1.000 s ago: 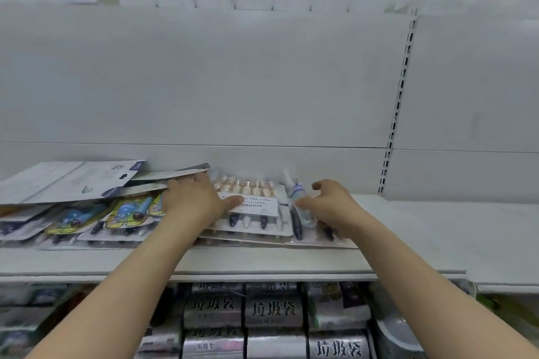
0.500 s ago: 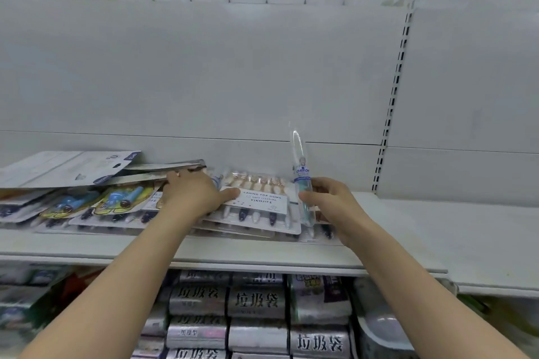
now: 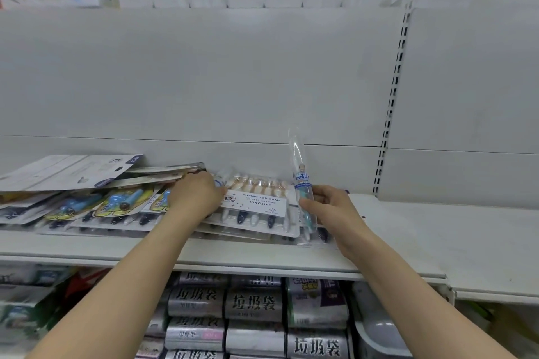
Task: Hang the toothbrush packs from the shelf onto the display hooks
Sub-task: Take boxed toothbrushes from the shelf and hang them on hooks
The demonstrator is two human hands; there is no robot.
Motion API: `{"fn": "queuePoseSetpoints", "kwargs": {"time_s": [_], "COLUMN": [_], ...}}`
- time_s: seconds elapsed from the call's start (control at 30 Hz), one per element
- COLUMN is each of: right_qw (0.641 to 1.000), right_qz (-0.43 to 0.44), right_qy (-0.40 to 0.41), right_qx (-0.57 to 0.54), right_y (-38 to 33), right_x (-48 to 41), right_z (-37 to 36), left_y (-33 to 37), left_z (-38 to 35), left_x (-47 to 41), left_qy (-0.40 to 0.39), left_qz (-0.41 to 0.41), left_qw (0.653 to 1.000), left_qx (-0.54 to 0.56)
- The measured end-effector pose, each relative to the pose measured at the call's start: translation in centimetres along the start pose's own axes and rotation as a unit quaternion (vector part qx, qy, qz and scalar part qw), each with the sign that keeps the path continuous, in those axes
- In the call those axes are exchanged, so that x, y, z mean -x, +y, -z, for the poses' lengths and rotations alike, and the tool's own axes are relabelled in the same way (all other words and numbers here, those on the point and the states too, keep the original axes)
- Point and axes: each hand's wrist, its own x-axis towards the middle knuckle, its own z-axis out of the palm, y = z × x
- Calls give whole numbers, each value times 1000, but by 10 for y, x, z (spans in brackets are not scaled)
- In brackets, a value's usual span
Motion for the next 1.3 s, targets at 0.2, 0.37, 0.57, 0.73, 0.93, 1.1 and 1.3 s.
{"fn": "queuePoseSetpoints", "kwargs": {"time_s": [0.2,0.37,0.57,0.73,0.93,1.1,1.3], "right_qw": [1000,999,996,995,992,990,989], "right_qz": [8,12,27,43,81,115,123], "right_qy": [6,21,19,17,30,21,-3], "right_qx": [-11,-34,-78,-93,-92,-82,-84], "right_y": [2,-1,-11,-15,-10,-6,-3], "right_x": [-2,-3,6,22,43,59,67], "right_z": [-3,-4,-3,-1,1,3,-8], "left_y": [0,10,32,51,59,56,47], "left_z": [5,14,21,7,-8,-8,-1], "left_x": [1,6,23,55,87,114,134], "left_qy": [31,88,10,-8,-23,-28,-5], "left_qz": [8,10,32,9,-16,-6,25], "left_qw": [999,988,871,834,813,773,736], "left_qx": [15,123,491,551,581,634,677]}}
